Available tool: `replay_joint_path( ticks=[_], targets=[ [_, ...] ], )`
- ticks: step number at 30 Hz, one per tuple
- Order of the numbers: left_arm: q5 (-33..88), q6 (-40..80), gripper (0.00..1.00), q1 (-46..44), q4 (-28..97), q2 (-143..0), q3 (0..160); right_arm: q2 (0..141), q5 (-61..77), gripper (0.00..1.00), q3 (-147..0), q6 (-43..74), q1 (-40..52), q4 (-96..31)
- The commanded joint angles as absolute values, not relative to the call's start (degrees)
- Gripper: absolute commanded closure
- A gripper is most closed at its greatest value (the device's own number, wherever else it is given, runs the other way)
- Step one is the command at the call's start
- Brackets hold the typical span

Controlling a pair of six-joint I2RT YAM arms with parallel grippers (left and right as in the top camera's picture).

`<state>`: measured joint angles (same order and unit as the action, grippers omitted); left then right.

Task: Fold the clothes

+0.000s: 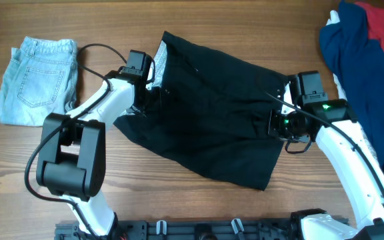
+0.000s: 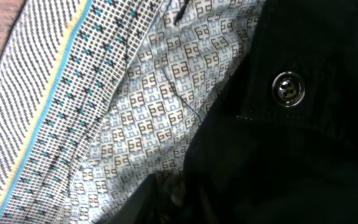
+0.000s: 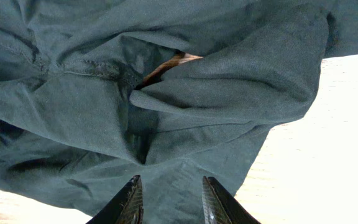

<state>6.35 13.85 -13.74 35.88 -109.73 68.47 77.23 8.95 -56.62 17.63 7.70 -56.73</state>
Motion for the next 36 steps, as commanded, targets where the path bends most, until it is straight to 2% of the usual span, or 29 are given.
replay_joint_path(
  ticks=[1, 10, 16, 19, 21, 26, 30, 34, 36],
  targets=[
    [10.13, 13.28, 0.96, -13.61, 36.71, -107.92, 68.38, 76.95, 8.38, 0.69, -57.41, 16.64, 7.64, -56.75],
    [8.03, 14.44, 0.96, -13.47, 37.21, -105.10, 68.38, 76.95, 8.38, 0.69, -57.41, 16.69, 7.64, -56.60],
    [-6.57, 34.41, 0.96, -9.04, 37.12, -105.10, 68.38, 76.95, -0.47, 0.70, -57.41, 24.18, 7.62, -58.13],
    [-6.28, 46.70, 0.96, -4.69, 40.10, -105.10, 68.38, 77.06, -1.34, 0.70, -57.41, 24.21, 7.62, -57.95],
    [-3.31, 50.19, 0.96, -2.04, 41.01, -105.10, 68.36, 77.65, -1.52, 0.70, -57.41, 24.75, 7.62, -57.71],
    [-3.73, 50.17, 0.96, -0.73, 42.06, -105.10, 68.36, 81.60, -0.36, 0.69, -57.41, 25.23, 7.62, -55.18],
    [-3.66, 49.91, 0.96, -1.72, 44.80, -105.10, 68.36, 86.08, 1.96, 0.69, -57.41, 22.20, 7.62, -47.86],
    [-3.97, 48.80, 0.96, -3.25, 46.72, -105.10, 68.36, 91.24, 2.39, 0.57, -57.43, 20.58, 7.62, -39.27],
    [-3.97, 48.23, 0.96, -4.01, 47.13, -105.10, 68.36, 94.26, 2.44, 0.54, -57.41, 21.47, 7.46, -34.87]
  ],
)
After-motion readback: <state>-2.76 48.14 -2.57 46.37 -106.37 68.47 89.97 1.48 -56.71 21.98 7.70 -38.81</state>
